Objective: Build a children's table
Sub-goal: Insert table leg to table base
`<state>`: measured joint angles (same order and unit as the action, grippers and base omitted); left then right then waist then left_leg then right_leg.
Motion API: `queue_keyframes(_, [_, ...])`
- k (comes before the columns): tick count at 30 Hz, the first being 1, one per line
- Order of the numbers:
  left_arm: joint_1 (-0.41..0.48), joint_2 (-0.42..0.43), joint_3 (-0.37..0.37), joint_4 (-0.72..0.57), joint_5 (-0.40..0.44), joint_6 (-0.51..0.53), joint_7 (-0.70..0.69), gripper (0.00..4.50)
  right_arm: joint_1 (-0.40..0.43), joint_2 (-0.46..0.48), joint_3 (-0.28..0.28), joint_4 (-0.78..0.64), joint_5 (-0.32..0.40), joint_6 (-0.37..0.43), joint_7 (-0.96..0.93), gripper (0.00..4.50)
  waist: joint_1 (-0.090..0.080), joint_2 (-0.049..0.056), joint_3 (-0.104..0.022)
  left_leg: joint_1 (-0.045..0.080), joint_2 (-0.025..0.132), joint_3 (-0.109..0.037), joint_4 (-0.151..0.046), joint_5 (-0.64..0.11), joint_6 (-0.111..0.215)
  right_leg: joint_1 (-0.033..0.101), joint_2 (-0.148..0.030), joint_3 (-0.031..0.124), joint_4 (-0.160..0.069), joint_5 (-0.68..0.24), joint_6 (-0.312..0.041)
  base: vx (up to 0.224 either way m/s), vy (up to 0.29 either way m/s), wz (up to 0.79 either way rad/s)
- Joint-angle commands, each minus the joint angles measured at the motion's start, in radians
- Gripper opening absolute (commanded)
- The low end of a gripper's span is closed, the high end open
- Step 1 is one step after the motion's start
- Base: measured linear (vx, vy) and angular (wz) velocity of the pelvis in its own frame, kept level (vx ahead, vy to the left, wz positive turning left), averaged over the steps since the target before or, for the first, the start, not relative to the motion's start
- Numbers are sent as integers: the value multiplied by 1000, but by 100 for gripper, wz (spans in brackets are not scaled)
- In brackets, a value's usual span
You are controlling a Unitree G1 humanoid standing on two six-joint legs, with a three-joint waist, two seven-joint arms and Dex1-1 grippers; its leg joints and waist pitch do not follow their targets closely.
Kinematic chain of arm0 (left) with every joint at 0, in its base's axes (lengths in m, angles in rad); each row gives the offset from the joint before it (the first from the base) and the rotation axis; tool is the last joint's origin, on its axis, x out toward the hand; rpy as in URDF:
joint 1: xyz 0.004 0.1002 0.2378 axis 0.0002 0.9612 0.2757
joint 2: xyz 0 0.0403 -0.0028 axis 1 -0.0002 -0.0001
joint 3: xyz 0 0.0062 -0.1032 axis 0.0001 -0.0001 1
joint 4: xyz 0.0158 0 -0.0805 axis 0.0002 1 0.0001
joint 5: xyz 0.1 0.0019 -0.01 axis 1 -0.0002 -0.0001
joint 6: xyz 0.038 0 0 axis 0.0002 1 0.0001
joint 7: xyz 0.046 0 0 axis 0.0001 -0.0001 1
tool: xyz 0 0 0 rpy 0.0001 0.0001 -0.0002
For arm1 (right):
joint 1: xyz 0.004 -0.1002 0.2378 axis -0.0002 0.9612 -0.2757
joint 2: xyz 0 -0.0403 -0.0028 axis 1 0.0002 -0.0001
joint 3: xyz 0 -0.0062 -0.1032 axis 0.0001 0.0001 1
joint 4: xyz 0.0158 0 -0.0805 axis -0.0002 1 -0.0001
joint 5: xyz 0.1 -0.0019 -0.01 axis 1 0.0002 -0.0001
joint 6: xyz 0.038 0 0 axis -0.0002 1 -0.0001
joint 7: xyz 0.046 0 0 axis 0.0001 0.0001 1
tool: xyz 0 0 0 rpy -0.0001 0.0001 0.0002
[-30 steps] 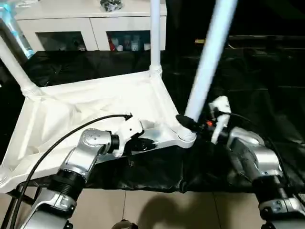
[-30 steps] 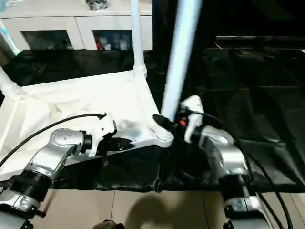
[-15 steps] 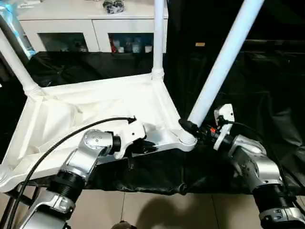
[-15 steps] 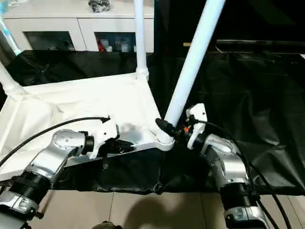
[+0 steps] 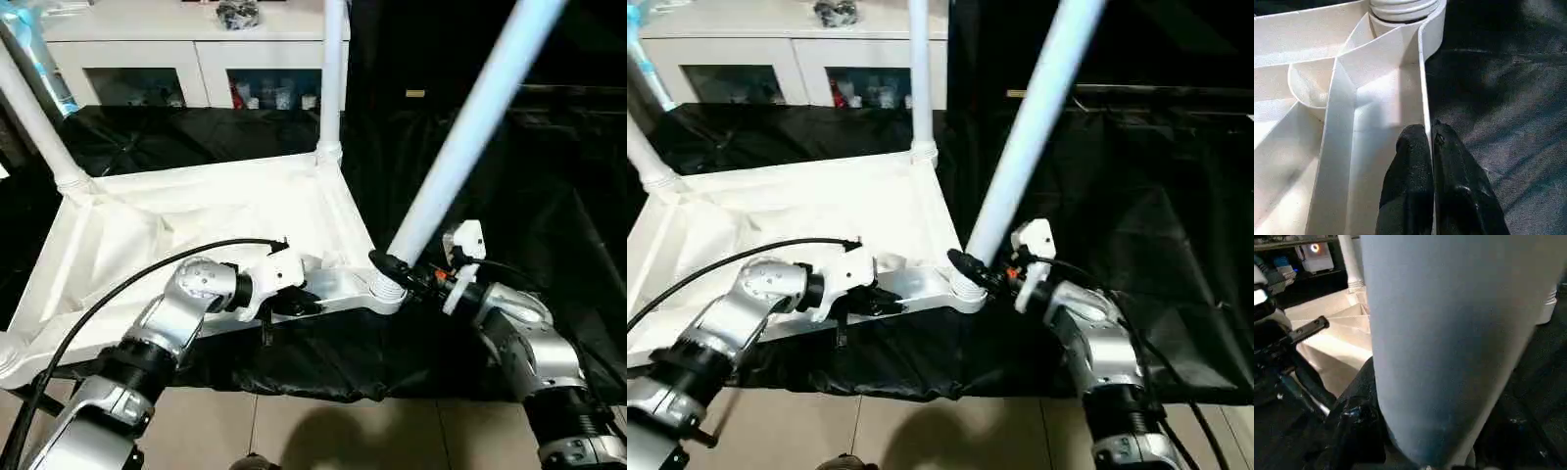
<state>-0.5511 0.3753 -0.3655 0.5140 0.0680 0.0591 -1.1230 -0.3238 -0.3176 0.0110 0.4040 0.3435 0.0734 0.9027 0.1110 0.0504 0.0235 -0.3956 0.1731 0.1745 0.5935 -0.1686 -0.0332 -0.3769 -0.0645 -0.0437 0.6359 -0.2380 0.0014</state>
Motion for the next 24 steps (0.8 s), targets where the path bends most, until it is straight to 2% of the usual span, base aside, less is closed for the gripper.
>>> queue_keyframes(1, [7,36,-31,61,63,17,1,0,31,-23,17,29,-35,20,10,189,-4,-11,-34,29,61,-23,-83,-310,9,24,-88,44,-98,-178,-211,0,0,0])
queue_keyframes(2, [3,34,-30,66,62,16,6,0,32,-24,17,25,-33,19,16,189,-3,-9,-33,31,61,-24,-85,-329,4,22,-90,45,-101,-216,-207,0,0,0])
queue_keyframes(3, [-1,31,-27,71,61,15,11,0,36,-31,27,17,-38,16,31,189,-4,-13,-30,35,63,-26,-89,-357,-6,22,-92,46,-107,-274,-196,0,0,0])
queue_keyframes(5, [-2,30,-26,74,60,14,13,0,38,-36,35,12,-42,14,41,189,-3,-11,-31,43,65,-27,-91,-376,-16,21,-95,49,-113,-317,-186,0,0,0])
queue_keyframes(6, [-3,28,-24,73,57,14,13,0,39,-45,56,9,-63,12,47,189,-2,-11,-32,42,66,-28,-92,-367,-17,21,-95,50,-112,-306,-185,0,0,0])
queue_keyframes(7, [-2,25,-22,66,47,7,5,0,28,-54,93,20,-103,12,47,189,-2,-11,-33,36,66,-28,-94,-339,-15,23,-91,48,-108,-256,-186,0,0,0])
queue_keyframes(9, [-1,23,-22,63,41,3,1,0,20,-54,105,28,-118,12,44,189,-2,-10,-34,36,65,-27,-93,-328,-13,24,-91,47,-105,-226,-193,0,0,0])
queue_keyframes(10, [0,22,-22,56,36,-6,-4,0,-14,-44,123,57,-136,18,43,189,-4,-17,-34,34,64,-27,-92,-324,-8,25,-91,47,-104,-221,-197,0,0,0])
queue_keyframes(12, [1,23,-22,54,36,-9,-5,0,-24,-41,126,64,-139,19,43,189,-6,-13,-31,35,63,-27,-94,-342,-9,22,-93,48,-109,-262,-194,0,0,0])
queue_keyframes(13, [0,24,-24,54,36,-10,-6,0,-38,-36,131,74,-141,23,44,189,-6,-17,-30,36,65,-28,-95,-352,-11,22,-93,48,-109,-280,-190,0,0,0])
queue_keyframes(15, [0,25,-26,53,35,-10,-7,0,-47,-33,134,80,-142,28,47,189,-10,-15,-29,37,65,-30,-98,-371,-19,20,-93,48,-111,-300,-188,0,0,0])
queue_keyframes(16, [-1,27,-28,54,35,-10,-9,0,-61,-30,141,89,-145,29,55,189,-12,-20,-28,37,66,-30,-99,-381,-22,19,-93,49,-113,-311,-184,0,0,0])
queue_keyframes(19, [-2,32,-30,53,37,-13,-14,0,-92,-28,160,109,-148,47,77,189,-16,-19,-26,38,65,-32,-100,-405,-29,16,-95,50,-114,-349,-181,0,0,0])
queue_keyframes(20, [-4,39,-30,49,36,-14,-23,0,-116,-29,178,128,-152,63,110,189,-17,-23,-26,37,66,-32,-101,-403,-29,16,-97,50,-114,-357,-179,0,0,0])
queue_keyframes(23, [-11,51,-27,41,30,-18,-46,0,-141,-36,205,158,-157,79,178,189,-20,-21,-25,38,67,-32,-101,-406,-33,15,-95,51,-114,-338,-187,0,0,0])
queue_keyframes(24, [-11,51,-27,40,30,-18,-46,0,-141,-36,205,159,-157,79,179,189,-20,-17,-27,38,68,-31,-101,-405,-35,15,-95,51,-113,-312,-195,0,0,0])
